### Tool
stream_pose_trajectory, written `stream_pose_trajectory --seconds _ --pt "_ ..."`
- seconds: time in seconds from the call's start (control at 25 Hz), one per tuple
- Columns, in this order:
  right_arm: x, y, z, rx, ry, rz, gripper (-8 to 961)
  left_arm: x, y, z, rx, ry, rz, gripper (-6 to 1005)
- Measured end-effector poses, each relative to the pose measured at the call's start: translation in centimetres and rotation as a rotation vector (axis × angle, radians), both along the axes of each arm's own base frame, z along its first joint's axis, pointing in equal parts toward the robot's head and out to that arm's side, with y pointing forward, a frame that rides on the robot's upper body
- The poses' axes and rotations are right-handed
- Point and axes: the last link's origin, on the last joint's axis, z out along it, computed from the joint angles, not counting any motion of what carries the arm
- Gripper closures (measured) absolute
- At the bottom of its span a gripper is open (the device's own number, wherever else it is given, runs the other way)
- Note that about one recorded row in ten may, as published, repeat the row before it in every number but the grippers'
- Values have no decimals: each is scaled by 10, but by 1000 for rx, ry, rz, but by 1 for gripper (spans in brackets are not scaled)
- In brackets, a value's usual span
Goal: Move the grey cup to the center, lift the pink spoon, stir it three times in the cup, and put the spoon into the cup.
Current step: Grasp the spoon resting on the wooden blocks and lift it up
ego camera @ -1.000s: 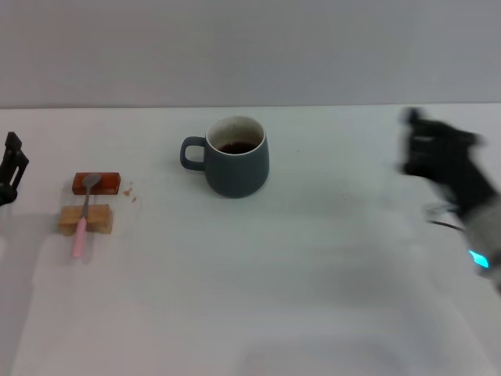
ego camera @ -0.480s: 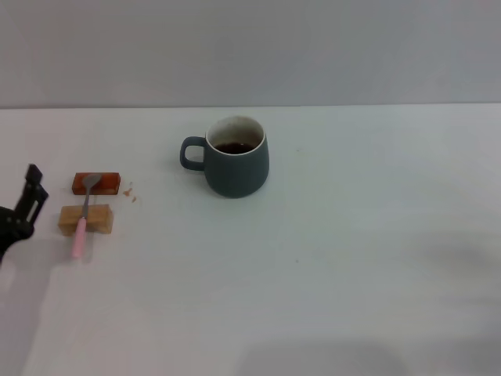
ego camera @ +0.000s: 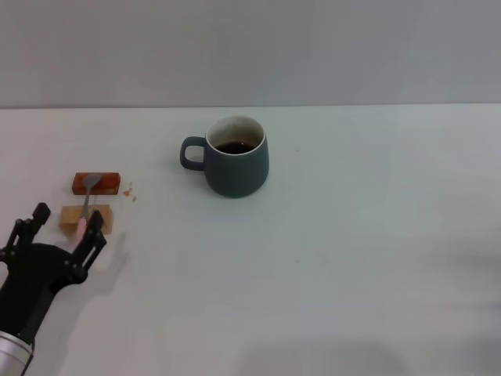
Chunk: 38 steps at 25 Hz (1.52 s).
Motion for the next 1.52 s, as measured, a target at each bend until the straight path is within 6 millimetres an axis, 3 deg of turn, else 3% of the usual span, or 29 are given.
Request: stream_pose_trajectory --seconds 0.52,1.52 --pt "0 3 -1 -14 1 -1 954 -16 11 -11 -76 23 132 184" --pt "-1 -1 -3 -10 8 4 954 -17 14 -15 -96 103 121 185"
